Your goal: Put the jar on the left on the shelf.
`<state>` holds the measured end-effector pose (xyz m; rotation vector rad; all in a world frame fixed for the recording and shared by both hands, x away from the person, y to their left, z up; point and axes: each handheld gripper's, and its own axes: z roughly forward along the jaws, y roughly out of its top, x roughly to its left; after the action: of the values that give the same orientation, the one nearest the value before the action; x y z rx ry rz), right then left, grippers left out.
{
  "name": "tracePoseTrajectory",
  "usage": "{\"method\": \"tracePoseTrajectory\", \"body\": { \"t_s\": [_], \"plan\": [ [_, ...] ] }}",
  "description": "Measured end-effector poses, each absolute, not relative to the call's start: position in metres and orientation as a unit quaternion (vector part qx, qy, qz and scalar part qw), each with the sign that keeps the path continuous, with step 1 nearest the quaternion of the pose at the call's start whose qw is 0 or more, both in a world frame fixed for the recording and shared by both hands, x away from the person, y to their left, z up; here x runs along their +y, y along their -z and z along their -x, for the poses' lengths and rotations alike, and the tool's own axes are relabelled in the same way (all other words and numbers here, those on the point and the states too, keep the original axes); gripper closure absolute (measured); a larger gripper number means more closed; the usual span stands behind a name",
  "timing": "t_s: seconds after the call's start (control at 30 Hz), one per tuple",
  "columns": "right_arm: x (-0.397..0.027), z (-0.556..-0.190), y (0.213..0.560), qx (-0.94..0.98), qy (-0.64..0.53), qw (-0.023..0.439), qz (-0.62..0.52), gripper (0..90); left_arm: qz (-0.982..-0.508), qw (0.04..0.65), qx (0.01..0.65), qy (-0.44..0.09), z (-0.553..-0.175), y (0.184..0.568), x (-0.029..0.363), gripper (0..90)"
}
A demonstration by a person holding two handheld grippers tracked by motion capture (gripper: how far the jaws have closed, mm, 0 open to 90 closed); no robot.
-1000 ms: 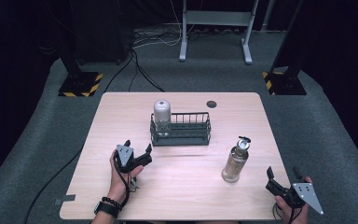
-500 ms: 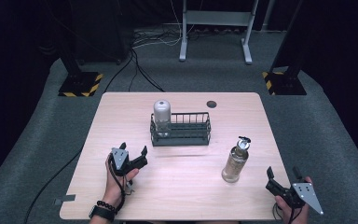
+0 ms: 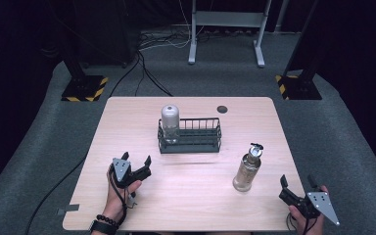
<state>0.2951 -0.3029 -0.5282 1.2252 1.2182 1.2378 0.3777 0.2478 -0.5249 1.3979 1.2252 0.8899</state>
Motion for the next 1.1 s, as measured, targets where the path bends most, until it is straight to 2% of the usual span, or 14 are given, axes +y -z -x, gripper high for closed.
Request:
{"method": "tracePoseTrajectory", "body": {
  "t_s": [1.1],
  "plan": [
    [-0.302, -0.295, 0.528, 0.498, -0.505, 0.49, -0.507, 7.3, -0.555, 0.535, 0.504, -0.389, -0.346, 0.527, 0.279, 10.4]
  ]
}}
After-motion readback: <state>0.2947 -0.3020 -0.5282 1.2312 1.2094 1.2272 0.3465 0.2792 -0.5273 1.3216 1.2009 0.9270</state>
